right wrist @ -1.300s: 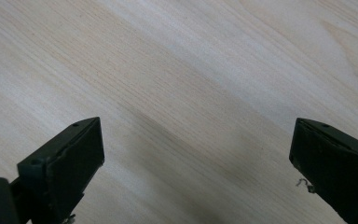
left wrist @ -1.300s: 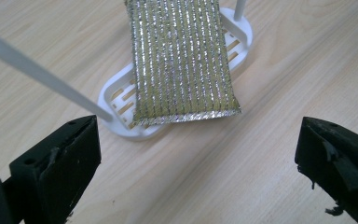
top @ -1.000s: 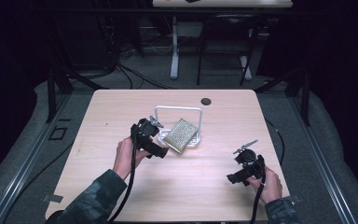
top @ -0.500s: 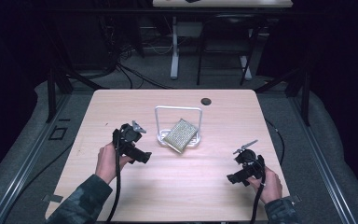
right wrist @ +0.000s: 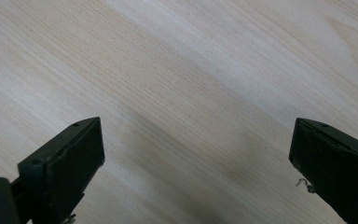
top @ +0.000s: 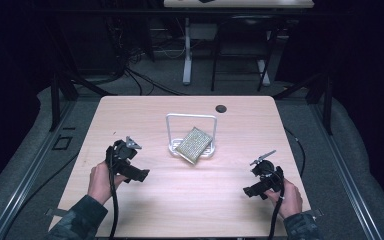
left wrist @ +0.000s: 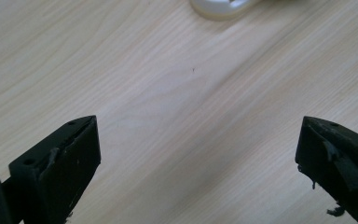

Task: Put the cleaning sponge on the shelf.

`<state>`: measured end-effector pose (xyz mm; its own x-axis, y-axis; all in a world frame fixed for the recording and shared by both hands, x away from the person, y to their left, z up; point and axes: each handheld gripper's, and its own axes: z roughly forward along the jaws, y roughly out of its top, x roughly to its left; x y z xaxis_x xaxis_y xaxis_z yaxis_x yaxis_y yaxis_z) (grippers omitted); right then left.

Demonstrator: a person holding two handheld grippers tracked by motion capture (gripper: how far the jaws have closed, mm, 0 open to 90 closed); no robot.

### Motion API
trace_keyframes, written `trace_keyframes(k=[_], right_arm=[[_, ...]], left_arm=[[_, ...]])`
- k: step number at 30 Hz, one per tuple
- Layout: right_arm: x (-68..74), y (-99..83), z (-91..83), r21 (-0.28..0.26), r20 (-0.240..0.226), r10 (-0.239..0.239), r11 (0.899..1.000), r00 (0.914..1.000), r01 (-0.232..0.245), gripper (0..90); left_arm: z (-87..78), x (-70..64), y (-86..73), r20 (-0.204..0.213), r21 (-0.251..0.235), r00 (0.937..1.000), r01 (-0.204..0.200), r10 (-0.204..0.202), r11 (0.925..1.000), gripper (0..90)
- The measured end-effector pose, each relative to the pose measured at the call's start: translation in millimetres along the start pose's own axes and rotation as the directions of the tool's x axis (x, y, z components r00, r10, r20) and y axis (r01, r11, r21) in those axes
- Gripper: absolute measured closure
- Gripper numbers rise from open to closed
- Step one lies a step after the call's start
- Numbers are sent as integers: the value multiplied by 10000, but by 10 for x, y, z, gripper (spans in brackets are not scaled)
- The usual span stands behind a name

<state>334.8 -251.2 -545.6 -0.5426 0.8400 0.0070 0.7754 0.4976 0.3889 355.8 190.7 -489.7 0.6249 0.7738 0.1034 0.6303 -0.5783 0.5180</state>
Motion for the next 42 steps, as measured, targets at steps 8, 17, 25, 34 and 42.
trace_keyframes(k=[8, 17, 25, 34, 42], right_arm=[[11, 2, 13, 75, -35, -26, 10000, 10000, 26, 25], [20, -2, 22, 125, -73, 4, 9999, 10000, -3, 25], [19, 2, 14, 61, -103, -4, 10000, 9999, 5, 25], [-3, -3, 2, 49, -154, 11, 10000, 9999, -10, 25], [4, 9, 9, 85, -175, 3, 10000, 9998, -2, 25]], left_arm=[[8, 107, -209, 31, 171, 9999, 161, -161, 9997, 0], [132, 180, -446, 252, 437, 9989, 372, -383, 9984, 0], [276, 218, -557, 510, 876, 9973, 485, -532, 9950, 0], [344, 205, -542, 797, 987, 9962, 275, -354, 9947, 0], [335, 189, -539, 1003, 904, 9941, 320, -411, 9954, 0]])
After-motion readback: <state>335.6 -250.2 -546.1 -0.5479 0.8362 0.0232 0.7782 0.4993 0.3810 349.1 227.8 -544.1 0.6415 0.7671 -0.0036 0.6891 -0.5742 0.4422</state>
